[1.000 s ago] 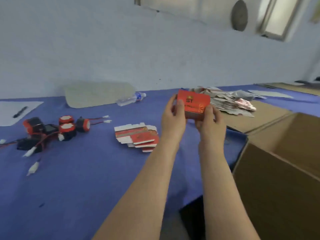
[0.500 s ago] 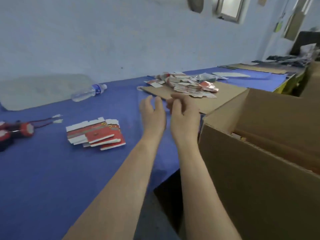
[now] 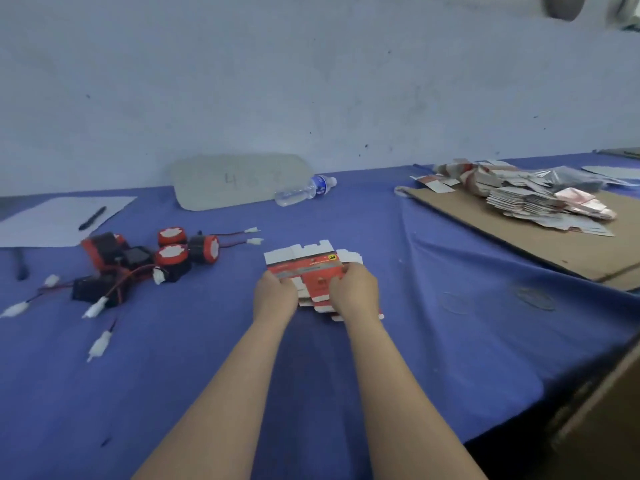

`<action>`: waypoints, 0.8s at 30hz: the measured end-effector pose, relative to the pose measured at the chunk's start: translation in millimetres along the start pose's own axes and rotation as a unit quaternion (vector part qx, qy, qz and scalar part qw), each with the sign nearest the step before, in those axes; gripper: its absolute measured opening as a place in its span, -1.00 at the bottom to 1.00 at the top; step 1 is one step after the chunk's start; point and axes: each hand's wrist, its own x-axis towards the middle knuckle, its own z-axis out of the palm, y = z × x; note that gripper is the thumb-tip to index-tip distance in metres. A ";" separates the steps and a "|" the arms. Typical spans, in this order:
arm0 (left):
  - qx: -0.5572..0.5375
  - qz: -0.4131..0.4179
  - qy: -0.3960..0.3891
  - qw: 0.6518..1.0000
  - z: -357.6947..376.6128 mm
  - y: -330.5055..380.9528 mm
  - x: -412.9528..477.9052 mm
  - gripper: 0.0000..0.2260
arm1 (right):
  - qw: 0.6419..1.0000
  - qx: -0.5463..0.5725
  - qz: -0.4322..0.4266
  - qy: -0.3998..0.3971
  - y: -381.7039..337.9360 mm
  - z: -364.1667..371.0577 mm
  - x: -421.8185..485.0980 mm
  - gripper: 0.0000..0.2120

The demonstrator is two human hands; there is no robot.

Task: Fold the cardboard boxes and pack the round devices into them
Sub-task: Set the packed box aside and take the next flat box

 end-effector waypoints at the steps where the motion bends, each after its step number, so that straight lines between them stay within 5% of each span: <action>1: 0.008 0.005 0.010 1.000 -1.6 0.6 1.4 -0.75 | 1.000 0.004 0.009 0.000 -0.9 -0.2 5.0 -0.76; 5: -0.008 0.011 0.062 0.998 -21.7 0.1 7.0 -0.72 | 0.999 0.005 0.008 -0.033 -10.7 -3.3 13.9 -0.73; 12: -0.127 0.047 0.067 0.988 -77.1 0.2 23.5 -0.70 | 0.988 0.031 -0.151 -0.023 -59.0 48.5 -10.5 -0.76; 15: -0.106 0.021 0.034 0.994 -92.7 -23.0 28.1 -0.90 | 0.994 -0.011 -0.110 0.016 -54.6 52.0 -7.7 -0.67; 21: -0.081 -0.010 -0.048 0.996 -50.9 -25.2 25.8 -0.70 | 0.988 -0.152 -0.012 -0.005 -25.1 23.4 7.1 -0.61; 24: -0.041 0.016 -0.040 0.998 -24.1 -8.1 21.2 -0.91 | 0.992 -0.122 -0.015 -0.002 -16.1 20.9 9.2 -0.67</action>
